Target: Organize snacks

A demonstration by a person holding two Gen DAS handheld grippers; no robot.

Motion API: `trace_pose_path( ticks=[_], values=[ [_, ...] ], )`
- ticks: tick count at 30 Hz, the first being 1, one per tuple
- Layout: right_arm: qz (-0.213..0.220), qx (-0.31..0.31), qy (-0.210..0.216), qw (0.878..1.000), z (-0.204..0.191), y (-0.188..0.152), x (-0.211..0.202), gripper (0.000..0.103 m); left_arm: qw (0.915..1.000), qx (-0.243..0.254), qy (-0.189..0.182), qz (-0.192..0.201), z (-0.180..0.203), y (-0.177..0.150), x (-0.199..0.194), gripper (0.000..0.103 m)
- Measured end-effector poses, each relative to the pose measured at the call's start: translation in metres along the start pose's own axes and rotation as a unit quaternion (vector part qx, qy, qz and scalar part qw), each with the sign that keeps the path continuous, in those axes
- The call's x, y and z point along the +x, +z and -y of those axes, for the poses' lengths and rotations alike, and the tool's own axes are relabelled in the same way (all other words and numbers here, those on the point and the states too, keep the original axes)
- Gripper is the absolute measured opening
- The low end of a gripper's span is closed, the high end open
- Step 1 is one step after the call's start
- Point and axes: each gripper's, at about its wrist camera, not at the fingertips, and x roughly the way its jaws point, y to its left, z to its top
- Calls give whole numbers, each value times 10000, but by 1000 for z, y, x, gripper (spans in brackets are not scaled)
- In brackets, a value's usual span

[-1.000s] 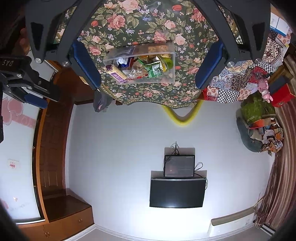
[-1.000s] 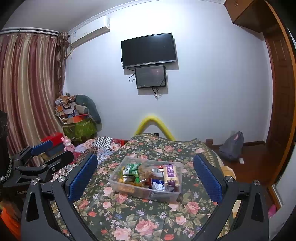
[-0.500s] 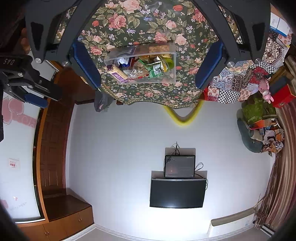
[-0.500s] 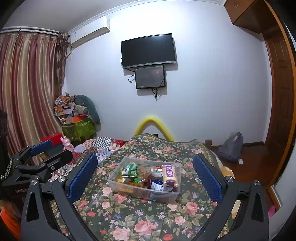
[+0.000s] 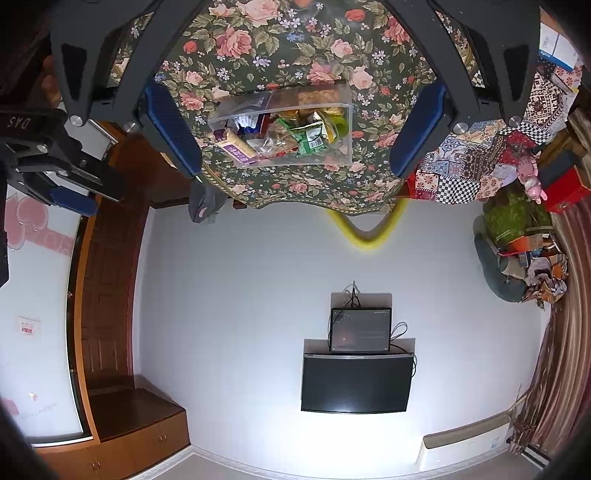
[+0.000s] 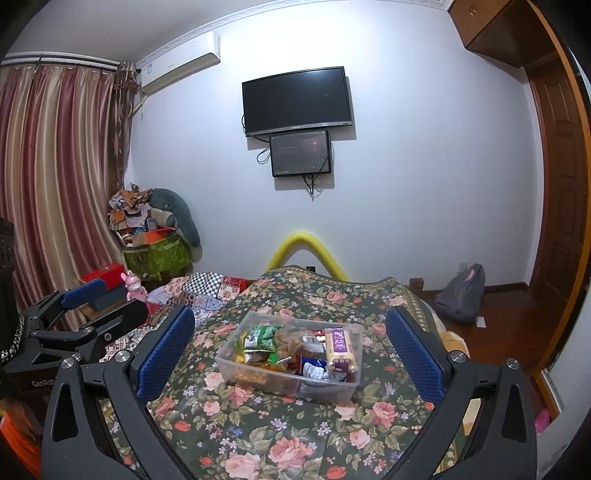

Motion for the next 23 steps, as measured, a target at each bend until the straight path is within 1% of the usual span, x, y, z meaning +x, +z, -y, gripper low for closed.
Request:
trace_pose_path(
  ticks=[10,23],
  values=[
    [11,-6,-45,10000,1,-2,2,103,9999,58,-94,-61,3,-1,1,103],
    [-66,2,-39,10000,0,-6,6,103,9999,64,-93,-118,3,-4,3,103]
  ],
)
